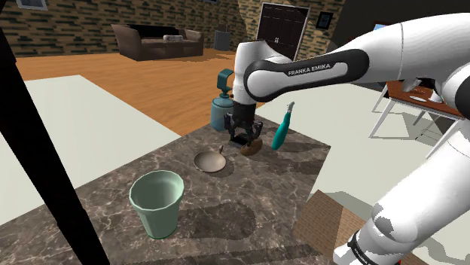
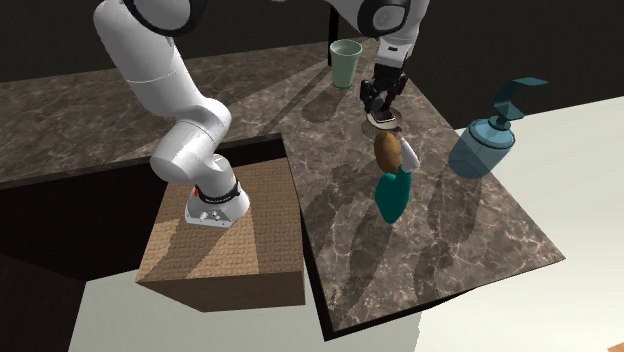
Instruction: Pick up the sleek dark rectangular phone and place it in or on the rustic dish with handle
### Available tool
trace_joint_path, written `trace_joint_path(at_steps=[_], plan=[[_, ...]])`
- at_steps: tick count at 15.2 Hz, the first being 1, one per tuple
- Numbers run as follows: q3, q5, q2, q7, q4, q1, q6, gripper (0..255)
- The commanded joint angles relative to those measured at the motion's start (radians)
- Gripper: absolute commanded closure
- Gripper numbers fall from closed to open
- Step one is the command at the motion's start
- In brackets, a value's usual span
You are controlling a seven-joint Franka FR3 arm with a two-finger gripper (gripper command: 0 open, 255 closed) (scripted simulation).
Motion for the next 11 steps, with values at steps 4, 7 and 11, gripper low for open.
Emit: trace_joint_path(at_steps=[4, 7, 11], plan=[[0.048, -0.129, 0.216, 0.153, 0.221, 0.062, -0.053, 255], [0.05, -0.201, 0.337, 0.223, 0.347, 0.123, -0.087, 255], [0.045, -0.211, 0.35, 0.231, 0.309, 0.125, -0.039, 255]])
